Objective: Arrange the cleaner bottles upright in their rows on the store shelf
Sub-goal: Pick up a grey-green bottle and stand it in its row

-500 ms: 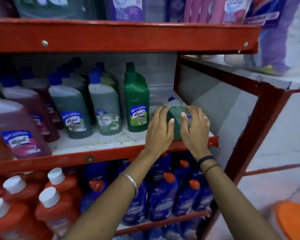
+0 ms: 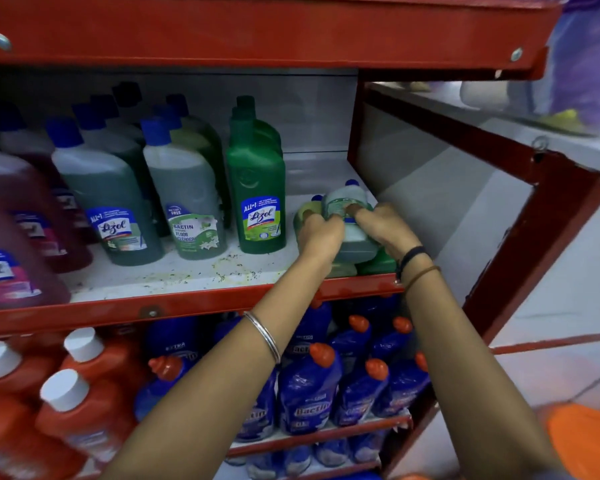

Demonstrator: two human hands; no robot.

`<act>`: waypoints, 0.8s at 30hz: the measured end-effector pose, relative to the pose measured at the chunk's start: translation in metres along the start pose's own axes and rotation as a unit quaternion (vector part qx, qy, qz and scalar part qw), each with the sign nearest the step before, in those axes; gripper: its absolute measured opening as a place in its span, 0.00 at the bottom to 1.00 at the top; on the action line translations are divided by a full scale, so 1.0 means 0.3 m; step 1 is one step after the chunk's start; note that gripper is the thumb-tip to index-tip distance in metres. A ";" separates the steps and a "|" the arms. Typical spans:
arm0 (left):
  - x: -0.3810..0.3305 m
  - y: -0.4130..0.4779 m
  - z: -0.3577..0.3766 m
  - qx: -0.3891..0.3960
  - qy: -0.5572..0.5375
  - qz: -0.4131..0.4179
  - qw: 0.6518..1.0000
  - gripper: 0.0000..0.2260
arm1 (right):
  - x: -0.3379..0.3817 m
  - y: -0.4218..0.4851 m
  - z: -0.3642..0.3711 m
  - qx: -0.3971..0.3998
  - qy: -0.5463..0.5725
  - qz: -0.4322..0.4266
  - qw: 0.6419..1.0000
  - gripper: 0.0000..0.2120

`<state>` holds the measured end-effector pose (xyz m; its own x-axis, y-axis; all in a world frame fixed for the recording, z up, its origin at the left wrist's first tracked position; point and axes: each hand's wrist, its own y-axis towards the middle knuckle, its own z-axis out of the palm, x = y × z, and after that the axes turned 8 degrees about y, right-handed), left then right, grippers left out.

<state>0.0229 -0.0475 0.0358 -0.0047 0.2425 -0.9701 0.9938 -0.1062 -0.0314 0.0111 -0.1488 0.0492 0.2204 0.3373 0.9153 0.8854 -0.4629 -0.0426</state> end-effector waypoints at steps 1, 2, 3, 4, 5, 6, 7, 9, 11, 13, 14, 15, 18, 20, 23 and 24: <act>-0.014 -0.001 -0.011 0.006 -0.055 -0.022 0.998 0.04 | 0.001 0.003 0.008 0.002 0.021 0.004 1.000 0.16; -0.021 -0.006 -0.022 0.016 -0.097 -0.035 0.995 0.07 | -0.003 0.001 0.015 0.005 0.044 0.006 0.999 0.15; -0.022 -0.016 -0.032 0.025 -0.120 -0.037 0.992 0.08 | -0.007 -0.009 0.022 0.005 0.071 0.012 0.997 0.14; -0.016 -0.027 -0.041 0.032 -0.125 -0.026 0.991 0.06 | -0.013 -0.021 0.026 0.005 0.103 0.022 0.994 0.15; -0.008 -0.041 -0.054 0.041 -0.132 -0.012 0.990 0.02 | -0.017 -0.036 0.032 0.002 0.137 0.027 0.990 0.17; 0.006 -0.058 -0.072 0.052 -0.143 0.007 0.988 0.02 | -0.020 -0.055 0.038 0.001 0.164 0.022 0.986 0.18; 0.019 -0.071 -0.091 0.068 -0.153 0.020 0.986 0.05 | -0.021 -0.079 0.045 -0.001 0.187 0.008 0.982 0.18; 0.052 -0.088 -0.140 0.097 -0.147 0.040 0.984 0.07 | -0.017 -0.128 0.064 0.012 0.225 -0.027 0.974 0.15; 0.091 -0.101 -0.197 0.115 -0.083 0.083 0.986 0.17 | -0.012 -0.181 0.087 0.040 0.266 -0.051 0.962 0.07; 0.126 -0.121 -0.269 0.119 0.011 0.135 0.984 0.30 | -0.002 -0.236 0.125 0.065 0.294 -0.075 0.951 0.07; 0.145 -0.135 -0.313 0.115 0.045 0.157 0.980 0.32 | 0.004 -0.265 0.151 0.076 0.296 -0.088 0.948 0.11; 0.161 -0.149 -0.350 0.109 0.065 0.178 0.976 0.32 | 0.010 -0.289 0.175 0.085 0.293 -0.104 0.947 0.15; 0.202 -0.191 -0.478 0.077 0.079 0.211 0.971 0.32 | 0.043 -0.352 0.268 0.120 0.277 -0.157 0.940 0.20; 0.221 -0.212 -0.565 0.044 0.074 0.228 0.970 0.32 | 0.079 -0.381 0.338 0.145 0.264 -0.189 0.935 0.20; 0.242 -0.219 -0.706 -0.014 0.083 0.254 0.964 0.32 | 0.158 -0.416 0.460 0.181 0.256 -0.224 0.923 0.21; 0.249 -0.211 -0.744 -0.033 0.091 0.261 0.960 0.33 | 0.181 -0.421 0.495 0.187 0.252 -0.233 0.920 0.22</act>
<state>-0.0156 0.1924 0.0190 0.5099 0.3379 -0.7911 0.8603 -0.2002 0.4689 -0.0279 0.0498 0.0448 -0.3530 -0.0398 0.9348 0.9356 -0.0177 0.3525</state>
